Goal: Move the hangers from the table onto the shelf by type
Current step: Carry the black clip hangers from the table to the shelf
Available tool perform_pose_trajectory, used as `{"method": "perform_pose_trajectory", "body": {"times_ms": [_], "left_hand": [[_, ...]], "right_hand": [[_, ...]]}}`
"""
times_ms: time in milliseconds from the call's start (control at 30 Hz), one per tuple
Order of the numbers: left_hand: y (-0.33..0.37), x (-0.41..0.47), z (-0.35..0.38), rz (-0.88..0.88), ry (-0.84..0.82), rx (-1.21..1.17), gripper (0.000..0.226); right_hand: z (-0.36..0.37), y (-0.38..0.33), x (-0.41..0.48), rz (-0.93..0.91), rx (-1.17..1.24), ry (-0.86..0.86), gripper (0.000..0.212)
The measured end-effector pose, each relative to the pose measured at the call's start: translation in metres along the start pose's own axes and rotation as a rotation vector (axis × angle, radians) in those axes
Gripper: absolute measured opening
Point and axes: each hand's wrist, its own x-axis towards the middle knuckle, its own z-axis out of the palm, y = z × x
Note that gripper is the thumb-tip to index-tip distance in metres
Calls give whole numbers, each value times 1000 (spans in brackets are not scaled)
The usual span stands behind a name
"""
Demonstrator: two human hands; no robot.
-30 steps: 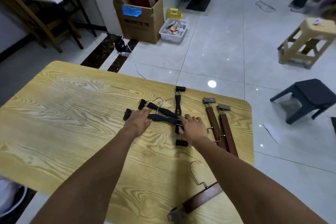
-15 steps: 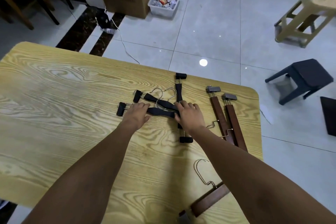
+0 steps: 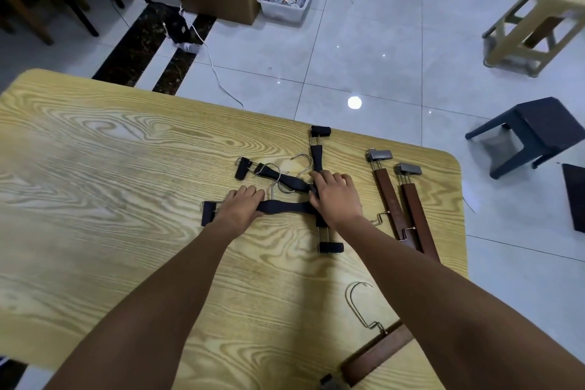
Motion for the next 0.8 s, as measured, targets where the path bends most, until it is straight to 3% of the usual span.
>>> {"method": "perform_pose_trajectory", "body": {"times_ms": [367,667,800], "left_hand": [[-13,-25,-5,77,65,-154,7],[-28,-37,-5,66,109,-150,30],[-31,-40,-5,65,118,-148,30]], "right_hand": [[1,-21,13,-10,32,-63,40],[-2,-30,33,42,-87,-184,50],[-1,-30,36,21,-129,-168,36]]}}
